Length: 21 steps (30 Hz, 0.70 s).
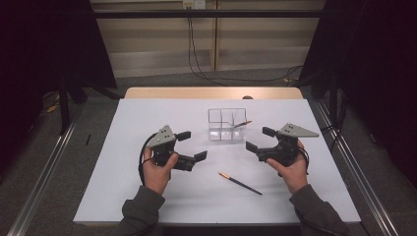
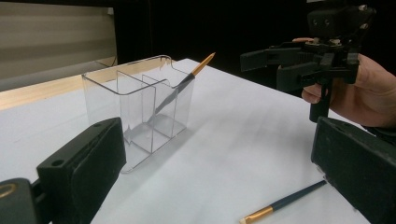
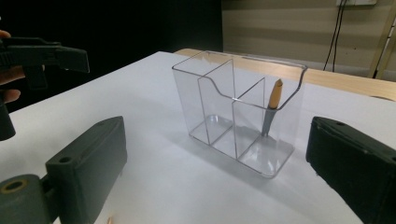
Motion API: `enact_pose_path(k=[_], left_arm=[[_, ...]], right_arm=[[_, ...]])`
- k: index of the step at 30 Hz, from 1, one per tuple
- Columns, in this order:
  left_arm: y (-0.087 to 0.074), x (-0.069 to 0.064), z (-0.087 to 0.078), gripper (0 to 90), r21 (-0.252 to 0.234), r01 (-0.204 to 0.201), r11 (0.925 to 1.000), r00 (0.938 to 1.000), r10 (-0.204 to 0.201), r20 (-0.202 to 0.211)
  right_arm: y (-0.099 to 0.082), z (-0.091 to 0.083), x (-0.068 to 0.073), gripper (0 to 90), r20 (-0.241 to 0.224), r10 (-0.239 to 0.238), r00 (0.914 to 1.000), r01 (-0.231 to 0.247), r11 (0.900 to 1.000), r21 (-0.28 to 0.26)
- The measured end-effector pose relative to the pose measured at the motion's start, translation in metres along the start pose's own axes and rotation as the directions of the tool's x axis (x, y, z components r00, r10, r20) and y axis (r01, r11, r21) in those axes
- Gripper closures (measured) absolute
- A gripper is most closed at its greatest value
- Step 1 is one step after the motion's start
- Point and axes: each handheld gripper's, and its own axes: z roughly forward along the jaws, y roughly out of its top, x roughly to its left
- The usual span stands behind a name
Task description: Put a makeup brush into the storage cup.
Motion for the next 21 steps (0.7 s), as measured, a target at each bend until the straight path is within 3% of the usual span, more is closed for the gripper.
enact_pose_path(k=[21], left_arm=[[-0.0007,-0.0002,-0.0017,2.8,-0.005,0.007,1.0000,0.9999,-0.007,-0.009]], right_arm=[[-0.0086,-0.0005,0.0074,0.1,-0.048,-0.010,0.9988,0.013,0.9983,0.057]])
